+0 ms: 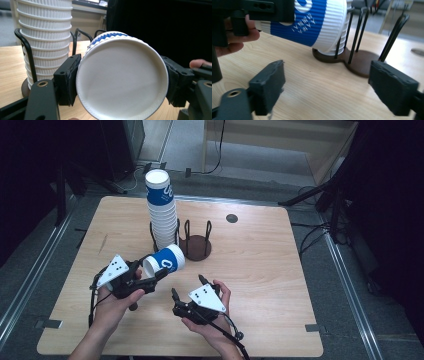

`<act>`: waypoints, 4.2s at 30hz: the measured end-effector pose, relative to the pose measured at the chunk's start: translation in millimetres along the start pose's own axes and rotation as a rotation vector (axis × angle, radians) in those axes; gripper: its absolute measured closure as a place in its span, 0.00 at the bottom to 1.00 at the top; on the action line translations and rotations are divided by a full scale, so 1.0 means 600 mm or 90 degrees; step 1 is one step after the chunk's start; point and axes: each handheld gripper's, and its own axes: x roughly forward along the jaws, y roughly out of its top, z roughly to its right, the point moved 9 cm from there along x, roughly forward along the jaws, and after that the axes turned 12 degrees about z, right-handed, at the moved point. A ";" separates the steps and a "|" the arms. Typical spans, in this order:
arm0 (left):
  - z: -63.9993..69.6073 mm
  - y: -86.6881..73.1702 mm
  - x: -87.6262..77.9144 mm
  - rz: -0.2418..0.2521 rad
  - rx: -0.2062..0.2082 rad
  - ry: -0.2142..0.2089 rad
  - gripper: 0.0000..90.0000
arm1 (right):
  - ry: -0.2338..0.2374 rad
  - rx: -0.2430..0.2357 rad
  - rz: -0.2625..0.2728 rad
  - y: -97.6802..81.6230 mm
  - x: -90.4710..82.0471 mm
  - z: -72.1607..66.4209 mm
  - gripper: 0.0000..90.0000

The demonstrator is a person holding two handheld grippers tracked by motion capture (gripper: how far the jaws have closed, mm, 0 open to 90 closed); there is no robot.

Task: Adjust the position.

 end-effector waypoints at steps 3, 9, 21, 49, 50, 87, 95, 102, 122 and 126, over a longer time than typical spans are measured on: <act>-0.002 0.002 0.000 0.018 0.003 0.003 0.30 | -0.016 0.097 -0.011 -0.004 0.005 0.002 0.06; -0.003 0.002 0.001 0.026 -0.004 0.004 0.30 | -0.035 0.252 0.011 0.003 0.009 0.021 0.00; 0.005 -0.005 0.006 0.032 0.009 -0.001 0.30 | -0.052 0.415 0.043 0.024 0.012 0.024 0.00; 0.047 -0.020 0.018 0.038 0.022 -0.037 0.30 | -0.093 0.836 0.057 0.037 0.044 0.028 0.00; 0.048 -0.020 0.019 0.038 0.021 -0.037 0.30 | -0.093 0.845 0.056 0.036 0.045 0.028 0.00; 0.067 -0.024 0.017 0.024 0.016 -0.072 0.30 | -0.013 0.991 0.062 0.037 0.083 0.025 0.20; 0.065 -0.018 0.008 0.027 0.021 -0.058 0.24 | -0.042 0.919 0.117 0.050 0.070 0.047 0.21; 0.060 -0.006 -0.002 0.028 -0.012 -0.070 0.20 | -0.073 0.881 0.149 0.058 0.061 0.075 0.22; -0.029 -0.035 -0.033 -0.086 0.001 0.021 0.00 | -0.155 0.651 0.198 0.061 0.039 0.115 0.22; -0.063 -0.044 -0.049 -0.115 0.020 0.053 0.00 | -0.155 0.622 0.191 0.066 0.033 0.115 0.22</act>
